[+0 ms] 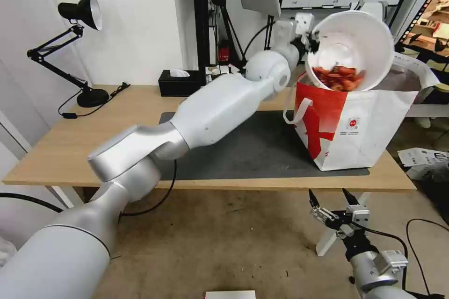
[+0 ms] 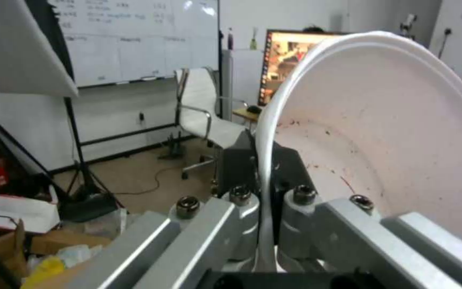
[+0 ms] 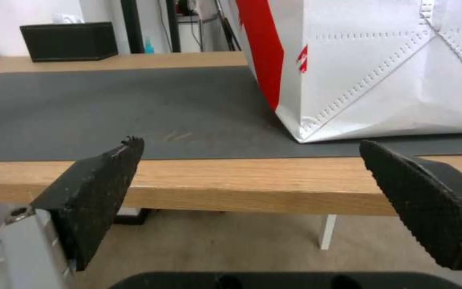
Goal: Pick up the trash from the table and place it into the takeout bag.
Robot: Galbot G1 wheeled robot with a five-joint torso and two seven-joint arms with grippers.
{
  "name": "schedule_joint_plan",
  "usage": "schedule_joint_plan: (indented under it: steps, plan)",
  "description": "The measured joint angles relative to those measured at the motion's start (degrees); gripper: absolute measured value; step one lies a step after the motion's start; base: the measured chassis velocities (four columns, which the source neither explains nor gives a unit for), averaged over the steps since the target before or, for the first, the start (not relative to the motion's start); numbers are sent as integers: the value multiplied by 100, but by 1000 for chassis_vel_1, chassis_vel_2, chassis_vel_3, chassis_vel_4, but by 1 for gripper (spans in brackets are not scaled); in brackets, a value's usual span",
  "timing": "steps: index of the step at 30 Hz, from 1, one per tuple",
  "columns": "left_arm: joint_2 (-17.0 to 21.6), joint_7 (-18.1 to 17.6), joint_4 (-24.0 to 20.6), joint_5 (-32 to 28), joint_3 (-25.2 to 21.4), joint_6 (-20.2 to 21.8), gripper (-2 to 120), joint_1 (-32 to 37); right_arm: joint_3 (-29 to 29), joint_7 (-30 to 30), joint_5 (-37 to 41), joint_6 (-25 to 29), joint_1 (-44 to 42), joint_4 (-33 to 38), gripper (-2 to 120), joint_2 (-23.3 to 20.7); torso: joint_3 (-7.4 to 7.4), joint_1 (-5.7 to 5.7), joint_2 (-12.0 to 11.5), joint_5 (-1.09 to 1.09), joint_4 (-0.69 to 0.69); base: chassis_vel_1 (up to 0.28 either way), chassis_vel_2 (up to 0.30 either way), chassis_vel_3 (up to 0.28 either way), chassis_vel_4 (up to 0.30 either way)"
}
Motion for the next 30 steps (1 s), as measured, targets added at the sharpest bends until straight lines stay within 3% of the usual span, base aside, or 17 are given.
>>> schedule_joint_plan:
  steps: [13, 24, 30]
  plan:
    - [7, 273, 20, -415, 372, 796, 0, 141, 0, 0, 0, 0, 0, 0, 100, 0, 0, 0, 0, 0, 0, 0, 0, 0, 0]
    - [9, 611, 229, -518, 556, 1060, 0, 147, 0, 0, 0, 0, 0, 0, 100, 0, 0, 0, 1, -1, 0, 0, 0, 0, 0]
    - [8, 659, 187, -513, 625, 1073, 20, 154, 0, 0, 0, 0, 0, 0, 100, 0, 0, 0, 1, -1, 0, 0, 0, 0, 0]
